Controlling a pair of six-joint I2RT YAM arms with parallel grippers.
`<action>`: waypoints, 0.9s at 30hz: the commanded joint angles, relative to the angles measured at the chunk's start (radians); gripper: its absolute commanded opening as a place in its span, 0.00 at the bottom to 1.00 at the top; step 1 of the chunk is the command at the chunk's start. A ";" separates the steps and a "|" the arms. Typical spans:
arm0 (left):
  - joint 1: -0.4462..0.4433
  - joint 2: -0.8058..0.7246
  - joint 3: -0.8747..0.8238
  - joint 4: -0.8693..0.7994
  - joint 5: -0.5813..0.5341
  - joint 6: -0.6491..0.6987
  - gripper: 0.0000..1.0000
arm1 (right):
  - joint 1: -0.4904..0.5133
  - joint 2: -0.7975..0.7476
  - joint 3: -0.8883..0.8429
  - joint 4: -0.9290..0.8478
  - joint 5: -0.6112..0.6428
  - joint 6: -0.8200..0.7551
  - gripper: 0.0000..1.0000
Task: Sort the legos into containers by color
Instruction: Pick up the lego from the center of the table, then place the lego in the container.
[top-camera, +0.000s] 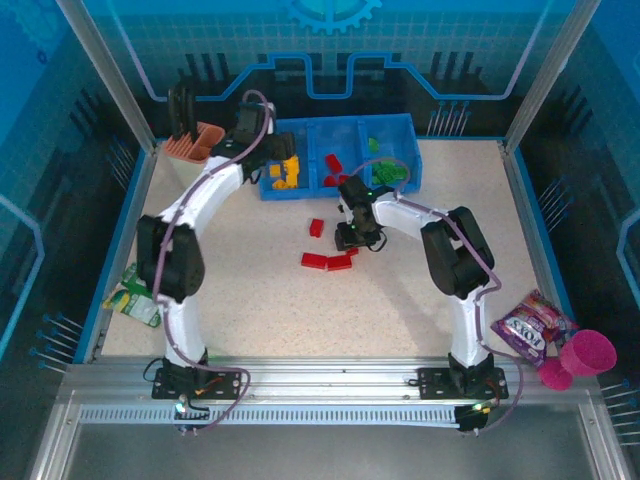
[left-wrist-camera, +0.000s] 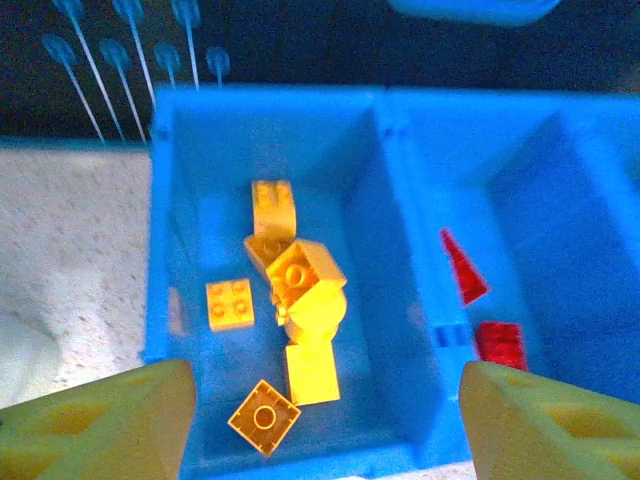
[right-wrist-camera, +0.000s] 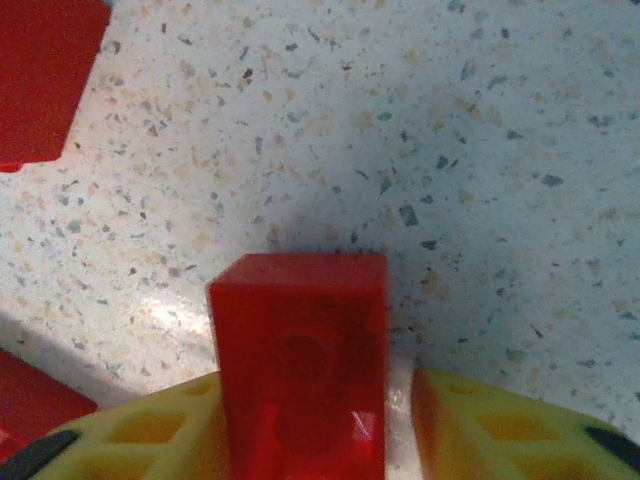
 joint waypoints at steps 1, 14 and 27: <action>0.004 -0.161 -0.116 0.040 -0.005 0.009 0.72 | 0.020 0.028 0.035 0.000 0.003 0.011 0.42; 0.006 -0.780 -0.708 0.002 -0.105 -0.017 0.74 | 0.018 -0.066 0.148 -0.114 0.106 -0.067 0.32; 0.041 -1.039 -0.772 -0.135 -0.008 0.026 0.78 | -0.066 0.319 0.915 -0.296 0.104 -0.220 0.33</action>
